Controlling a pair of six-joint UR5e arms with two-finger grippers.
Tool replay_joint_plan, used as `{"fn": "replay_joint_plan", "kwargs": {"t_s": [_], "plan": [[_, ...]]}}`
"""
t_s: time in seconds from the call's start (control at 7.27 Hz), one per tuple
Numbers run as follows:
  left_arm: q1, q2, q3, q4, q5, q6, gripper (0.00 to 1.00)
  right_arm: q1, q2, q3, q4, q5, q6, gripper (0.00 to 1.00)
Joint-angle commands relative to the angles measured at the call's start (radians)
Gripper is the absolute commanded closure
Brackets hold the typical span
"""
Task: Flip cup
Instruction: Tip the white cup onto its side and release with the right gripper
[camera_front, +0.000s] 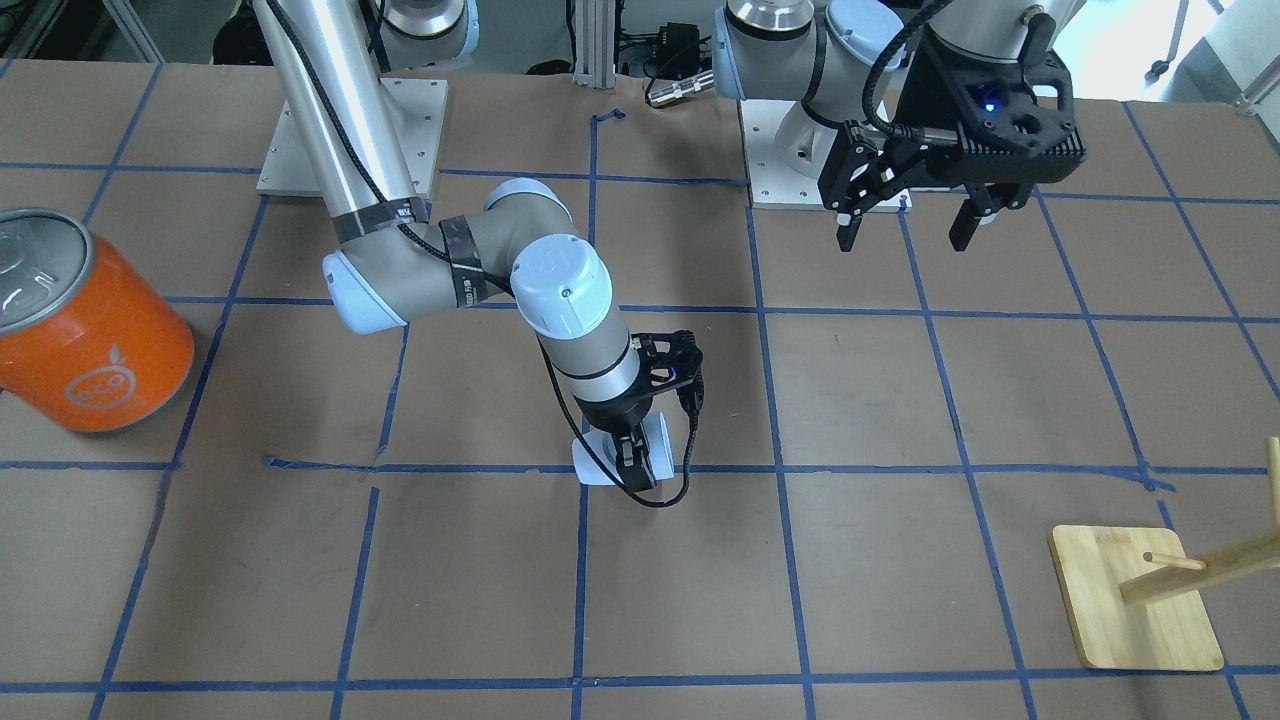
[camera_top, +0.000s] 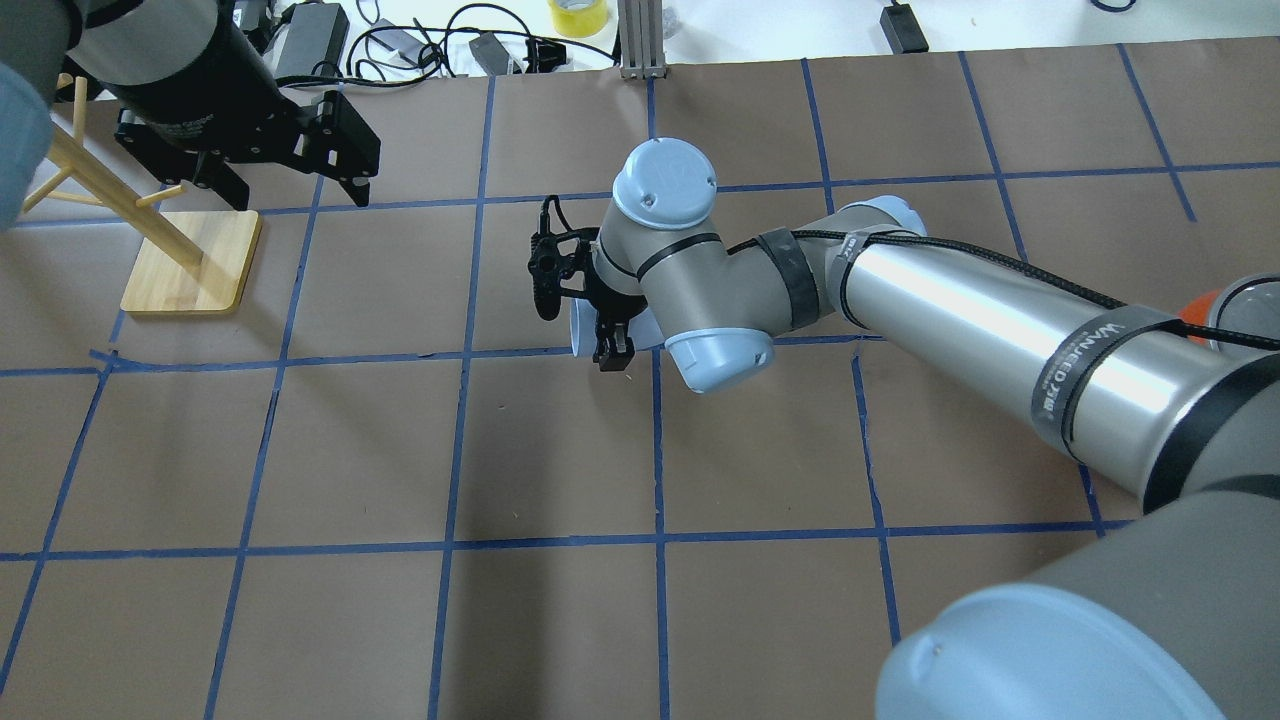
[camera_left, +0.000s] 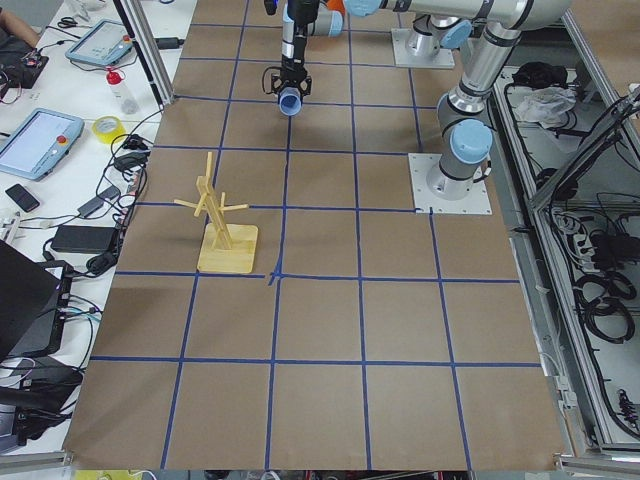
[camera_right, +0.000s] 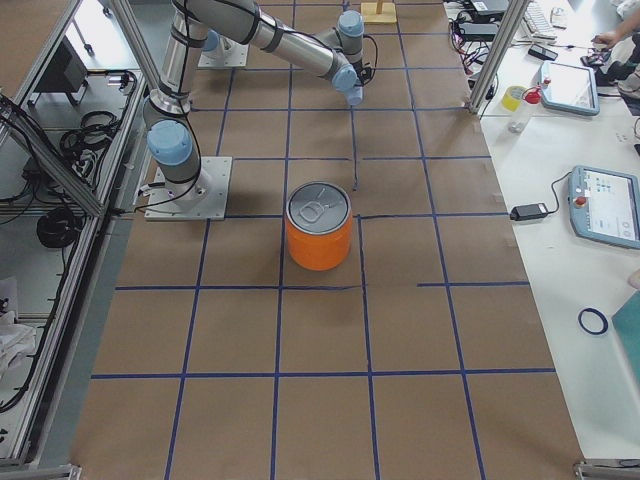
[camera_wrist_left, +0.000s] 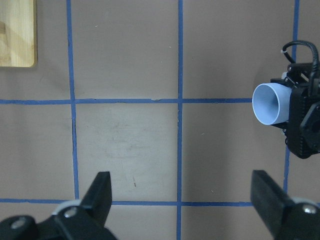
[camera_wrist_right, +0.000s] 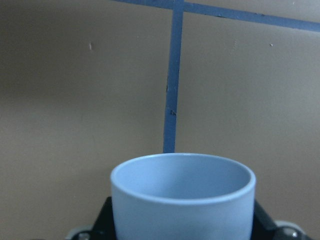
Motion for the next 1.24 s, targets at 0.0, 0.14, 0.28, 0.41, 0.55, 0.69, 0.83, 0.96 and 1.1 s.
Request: {"fn": "replay_joint_plan", "kwargs": {"t_s": [0.0, 0.14, 0.28, 0.41, 0.55, 0.69, 0.83, 0.96, 1.1], "plan": [[0.0, 0.0, 0.0, 0.0, 0.001, 0.0, 0.0, 0.0, 0.019, -0.006, -0.017, 0.019, -0.002, 1.0], [0.0, 0.0, 0.0, 0.0, 0.001, 0.0, 0.0, 0.0, 0.015, -0.008, -0.019, 0.034, -0.001, 1.0], [0.0, 0.0, 0.0, 0.0, 0.001, 0.0, 0.0, -0.001, 0.009, -0.02, -0.007, 0.034, 0.004, 0.45], [-0.002, 0.0, 0.0, 0.0, -0.001, 0.0, 0.0, -0.001, 0.01, -0.019, 0.009, 0.034, 0.048, 0.21], [-0.002, 0.002, 0.0, 0.0, 0.001, 0.0, 0.0, -0.003, 0.007, -0.022, 0.009, 0.034, 0.071, 0.0], [-0.002, 0.002, 0.0, 0.0, -0.001, -0.002, 0.0, -0.02, -0.011, -0.023, 0.013, 0.023, 0.073, 0.0], [-0.002, 0.0, 0.0, 0.0, -0.001, -0.002, 0.0, -0.041, -0.045, -0.028, 0.066, 0.025, 0.078, 0.0], [-0.002, 0.0, 0.0, 0.0, 0.001, 0.0, 0.0, -0.087, -0.092, -0.028, 0.131, 0.036, 0.085, 0.0], [-0.002, 0.0, -0.001, 0.0, 0.001, 0.0, 0.0, -0.138, -0.185, -0.023, 0.244, 0.022, 0.094, 0.0]]}}
